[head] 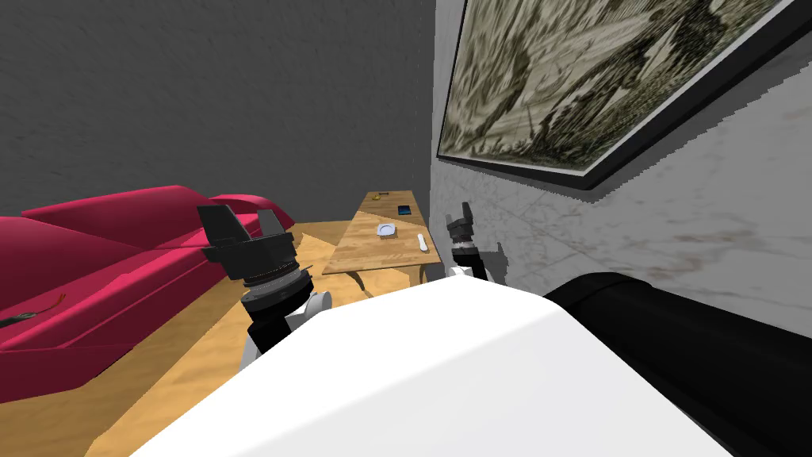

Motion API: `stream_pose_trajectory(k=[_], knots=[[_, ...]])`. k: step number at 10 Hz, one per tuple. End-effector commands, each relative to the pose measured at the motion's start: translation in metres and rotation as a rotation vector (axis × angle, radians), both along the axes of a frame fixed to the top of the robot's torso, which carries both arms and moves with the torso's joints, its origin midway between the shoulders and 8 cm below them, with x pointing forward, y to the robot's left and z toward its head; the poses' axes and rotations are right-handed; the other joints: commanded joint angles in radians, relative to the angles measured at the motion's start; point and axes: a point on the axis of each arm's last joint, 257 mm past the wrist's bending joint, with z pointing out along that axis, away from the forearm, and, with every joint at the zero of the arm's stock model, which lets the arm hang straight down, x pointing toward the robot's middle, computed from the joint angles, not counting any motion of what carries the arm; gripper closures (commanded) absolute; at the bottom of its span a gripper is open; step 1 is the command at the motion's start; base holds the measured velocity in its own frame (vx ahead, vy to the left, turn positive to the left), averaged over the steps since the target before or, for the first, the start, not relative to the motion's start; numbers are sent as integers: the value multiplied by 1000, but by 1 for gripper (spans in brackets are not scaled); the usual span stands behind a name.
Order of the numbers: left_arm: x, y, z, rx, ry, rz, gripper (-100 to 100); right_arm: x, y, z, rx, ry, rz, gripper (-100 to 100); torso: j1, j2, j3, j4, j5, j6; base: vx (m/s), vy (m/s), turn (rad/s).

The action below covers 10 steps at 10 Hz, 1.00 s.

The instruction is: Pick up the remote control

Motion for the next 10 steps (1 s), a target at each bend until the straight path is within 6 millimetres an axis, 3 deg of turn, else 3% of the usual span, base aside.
stream_pose_trajectory(k=[1,3,6,7,10], knots=[[0,0,0,0,0,0,0,1,0,-20,-25,55,13,-100,0,0,0,0,0,0,-12,25,166],[0,0,0,0,0,0,0,1,0,-48,-50,129,30,-100,2,1,1,0,0,0,-20,40,174],[0,0,0,0,0,0,0,-5,-2,-105,-84,275,67,-100,3,0,0,0,1,0,4,51,248],[0,0,0,0,0,0,0,-5,-2,-105,-86,275,68,-100,3,0,0,0,1,0,0,40,57],[0,0,0,0,0,0,0,-22,-5,-174,-105,450,113,-100,3,0,0,0,1,-1,5,60,294]])
